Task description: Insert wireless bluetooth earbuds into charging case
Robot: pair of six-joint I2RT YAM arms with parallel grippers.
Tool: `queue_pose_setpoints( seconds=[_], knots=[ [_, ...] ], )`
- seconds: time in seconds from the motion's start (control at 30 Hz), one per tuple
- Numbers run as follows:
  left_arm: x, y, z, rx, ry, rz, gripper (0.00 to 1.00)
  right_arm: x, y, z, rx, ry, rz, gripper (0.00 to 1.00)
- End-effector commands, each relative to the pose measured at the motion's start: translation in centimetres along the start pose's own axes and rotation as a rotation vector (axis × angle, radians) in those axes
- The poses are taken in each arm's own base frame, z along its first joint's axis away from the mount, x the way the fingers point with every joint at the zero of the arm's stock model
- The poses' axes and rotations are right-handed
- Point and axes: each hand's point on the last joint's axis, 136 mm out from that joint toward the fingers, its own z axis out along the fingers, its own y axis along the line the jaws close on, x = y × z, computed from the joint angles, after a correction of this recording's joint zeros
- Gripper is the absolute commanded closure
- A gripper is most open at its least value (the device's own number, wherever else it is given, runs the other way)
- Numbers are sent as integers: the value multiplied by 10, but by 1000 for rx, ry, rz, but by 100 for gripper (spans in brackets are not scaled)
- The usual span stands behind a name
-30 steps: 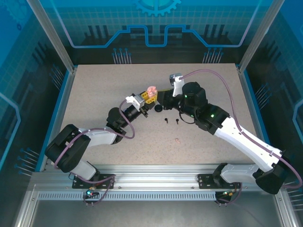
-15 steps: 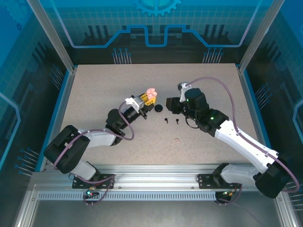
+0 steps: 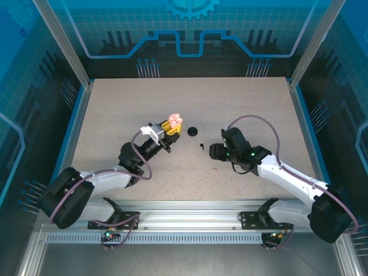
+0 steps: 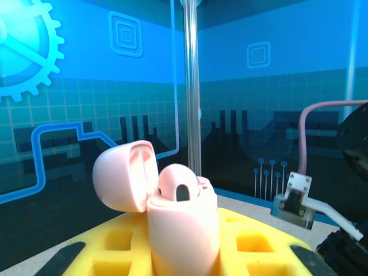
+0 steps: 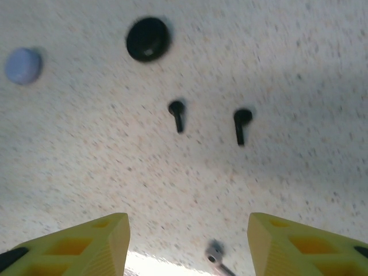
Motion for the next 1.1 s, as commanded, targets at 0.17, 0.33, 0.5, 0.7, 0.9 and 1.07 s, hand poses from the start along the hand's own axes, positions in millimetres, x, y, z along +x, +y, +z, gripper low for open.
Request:
queue_pose_setpoints(
  seconds=[0.17,0.33,0.5,0.7,0.9,1.07],
  knots=[
    [4,-10,-14,-7,76,-96,100,56,-18,11,70,134,-8,45],
    [12,-23,-19,19,124,-117,100,67,-18,19,103,160,-10,50],
    [17,-32,-23,31,152,-118,100,73,-12,31,140,196,-50,54],
    [18,-36,-26,38,161,-113,100,75,-9,39,196,237,-126,56],
    [15,-38,-27,44,157,-107,100,77,-9,47,222,265,-156,59],
    [16,-39,-27,47,160,-100,100,80,-14,52,251,281,-157,62]
  ],
)
